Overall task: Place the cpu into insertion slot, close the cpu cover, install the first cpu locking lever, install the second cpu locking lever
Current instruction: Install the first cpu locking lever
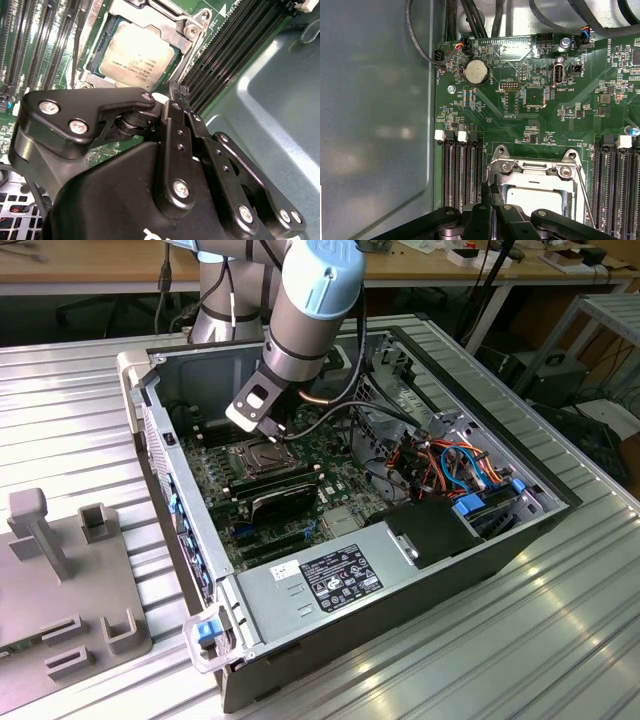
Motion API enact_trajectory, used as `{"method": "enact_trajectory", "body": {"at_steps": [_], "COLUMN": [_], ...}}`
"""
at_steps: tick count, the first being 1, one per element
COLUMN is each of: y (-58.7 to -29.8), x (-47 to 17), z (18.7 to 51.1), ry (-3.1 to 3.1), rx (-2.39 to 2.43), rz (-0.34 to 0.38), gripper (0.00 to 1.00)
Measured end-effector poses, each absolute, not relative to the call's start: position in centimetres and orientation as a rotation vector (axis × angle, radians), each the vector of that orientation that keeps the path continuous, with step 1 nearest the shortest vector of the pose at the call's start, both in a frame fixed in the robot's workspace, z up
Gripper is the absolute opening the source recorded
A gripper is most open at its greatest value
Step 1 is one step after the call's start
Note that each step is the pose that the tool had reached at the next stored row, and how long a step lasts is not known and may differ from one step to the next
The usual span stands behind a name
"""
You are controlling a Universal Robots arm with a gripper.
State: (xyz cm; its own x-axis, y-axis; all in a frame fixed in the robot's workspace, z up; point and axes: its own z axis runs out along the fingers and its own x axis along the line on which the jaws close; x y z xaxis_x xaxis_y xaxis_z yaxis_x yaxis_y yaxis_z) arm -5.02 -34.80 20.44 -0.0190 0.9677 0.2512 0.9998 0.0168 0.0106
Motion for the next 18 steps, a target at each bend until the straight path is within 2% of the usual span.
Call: {"method": "enact_trajectory", "body": {"at_steps": [18], "y": [-34.9], "x": [-5.0], "z": [21.4], "ry": [-2.109], "rx": [-2.071], "rz": [-0.276], "gripper": [0.11]}}
